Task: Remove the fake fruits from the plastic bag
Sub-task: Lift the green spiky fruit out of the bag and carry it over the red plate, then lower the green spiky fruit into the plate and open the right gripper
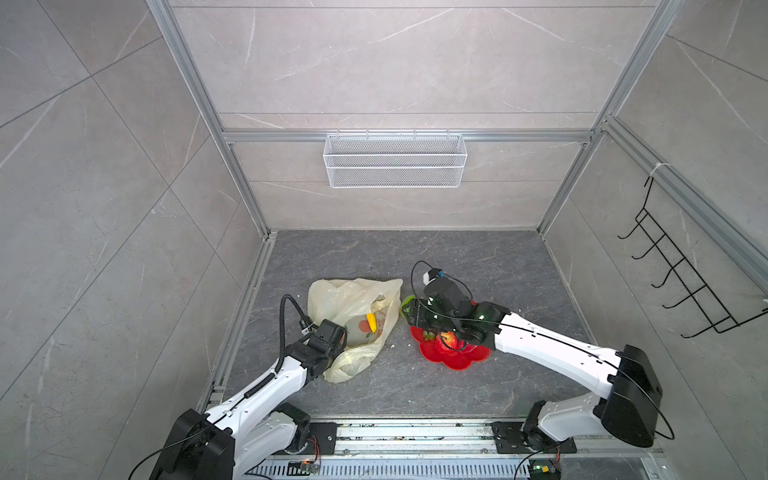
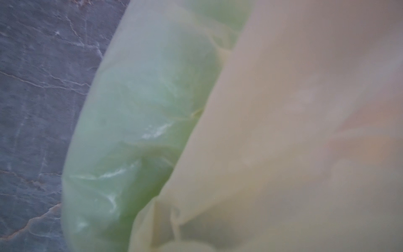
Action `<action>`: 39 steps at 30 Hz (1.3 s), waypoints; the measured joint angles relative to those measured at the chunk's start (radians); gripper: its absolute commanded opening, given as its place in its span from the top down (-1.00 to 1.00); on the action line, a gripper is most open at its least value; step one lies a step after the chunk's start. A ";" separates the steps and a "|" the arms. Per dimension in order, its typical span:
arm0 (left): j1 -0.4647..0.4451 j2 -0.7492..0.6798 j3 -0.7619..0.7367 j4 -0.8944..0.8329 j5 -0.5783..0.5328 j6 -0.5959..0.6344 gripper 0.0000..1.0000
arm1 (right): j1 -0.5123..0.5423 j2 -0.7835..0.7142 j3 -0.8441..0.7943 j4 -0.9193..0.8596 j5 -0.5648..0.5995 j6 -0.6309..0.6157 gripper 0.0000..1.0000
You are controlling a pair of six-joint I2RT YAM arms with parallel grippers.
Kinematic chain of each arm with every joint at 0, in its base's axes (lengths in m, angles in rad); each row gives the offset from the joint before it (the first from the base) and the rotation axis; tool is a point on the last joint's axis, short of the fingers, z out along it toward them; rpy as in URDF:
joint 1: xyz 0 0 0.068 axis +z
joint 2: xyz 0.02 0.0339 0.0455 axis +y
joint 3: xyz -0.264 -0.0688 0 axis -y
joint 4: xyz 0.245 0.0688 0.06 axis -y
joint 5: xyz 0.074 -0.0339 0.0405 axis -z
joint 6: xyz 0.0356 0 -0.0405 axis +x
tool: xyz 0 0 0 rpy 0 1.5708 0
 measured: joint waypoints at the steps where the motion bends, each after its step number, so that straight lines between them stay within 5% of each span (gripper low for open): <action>1: 0.001 0.000 0.000 0.000 0.003 0.002 0.75 | -0.020 -0.018 -0.016 -0.010 0.002 -0.004 -0.21; 22: 0.002 -0.003 -0.002 0.015 0.006 0.009 0.75 | -0.506 -0.154 -0.196 -0.237 -0.018 -0.099 -0.21; 39: 0.002 -0.017 -0.006 0.015 0.006 0.008 0.74 | -0.529 -0.063 -0.251 -0.192 -0.063 -0.126 -0.22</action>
